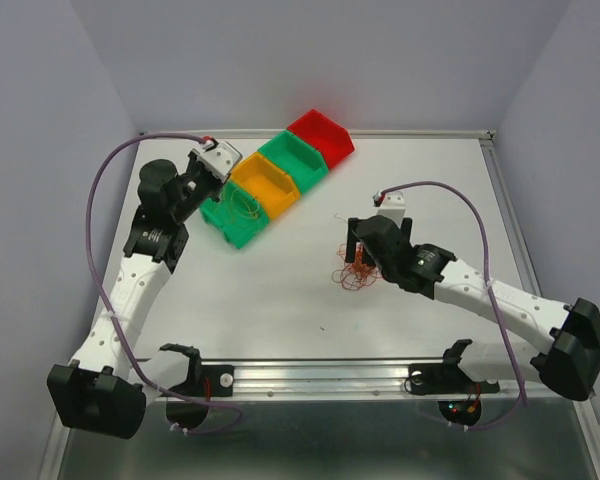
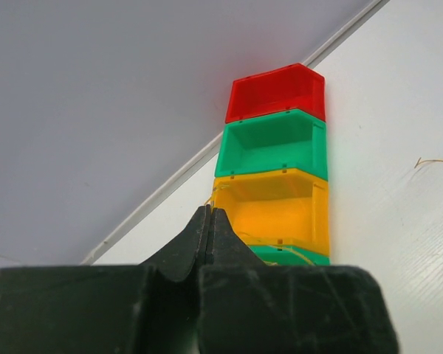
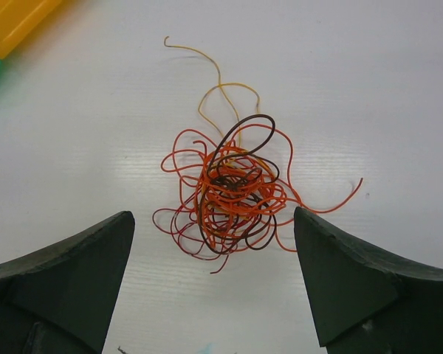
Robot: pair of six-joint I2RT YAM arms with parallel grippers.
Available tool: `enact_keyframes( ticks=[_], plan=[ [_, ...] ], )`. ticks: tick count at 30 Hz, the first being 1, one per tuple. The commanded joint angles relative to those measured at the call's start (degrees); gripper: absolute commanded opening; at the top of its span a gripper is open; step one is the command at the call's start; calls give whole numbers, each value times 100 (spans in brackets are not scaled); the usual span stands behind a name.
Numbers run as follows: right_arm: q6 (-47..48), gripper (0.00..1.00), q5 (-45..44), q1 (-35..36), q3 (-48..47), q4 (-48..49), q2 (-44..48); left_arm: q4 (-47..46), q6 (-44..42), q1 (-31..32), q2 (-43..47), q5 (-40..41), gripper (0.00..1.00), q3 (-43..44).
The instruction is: Untangle the cables
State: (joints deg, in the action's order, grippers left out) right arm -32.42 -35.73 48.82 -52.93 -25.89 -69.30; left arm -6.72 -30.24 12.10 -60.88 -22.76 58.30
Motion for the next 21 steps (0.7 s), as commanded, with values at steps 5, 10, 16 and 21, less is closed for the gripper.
enact_keyframes(
  ticks=[5, 10, 16, 21],
  plan=[
    [-97, 94, -189, 23, -253, -65, -57, -383, -166, -436, 24, -281, 0, 137],
    [-89, 94, -207, 22, -271, -22, -163, -146, -149, -595, -55, -536, 0, 471],
    [-27, 95, -172, 14, -271, 93, -233, 56, -96, -595, -126, -676, 0, 865],
    [8, 95, -136, 22, -288, 180, -295, 505, 97, -595, -178, -1098, 0, 1455]
  ],
)
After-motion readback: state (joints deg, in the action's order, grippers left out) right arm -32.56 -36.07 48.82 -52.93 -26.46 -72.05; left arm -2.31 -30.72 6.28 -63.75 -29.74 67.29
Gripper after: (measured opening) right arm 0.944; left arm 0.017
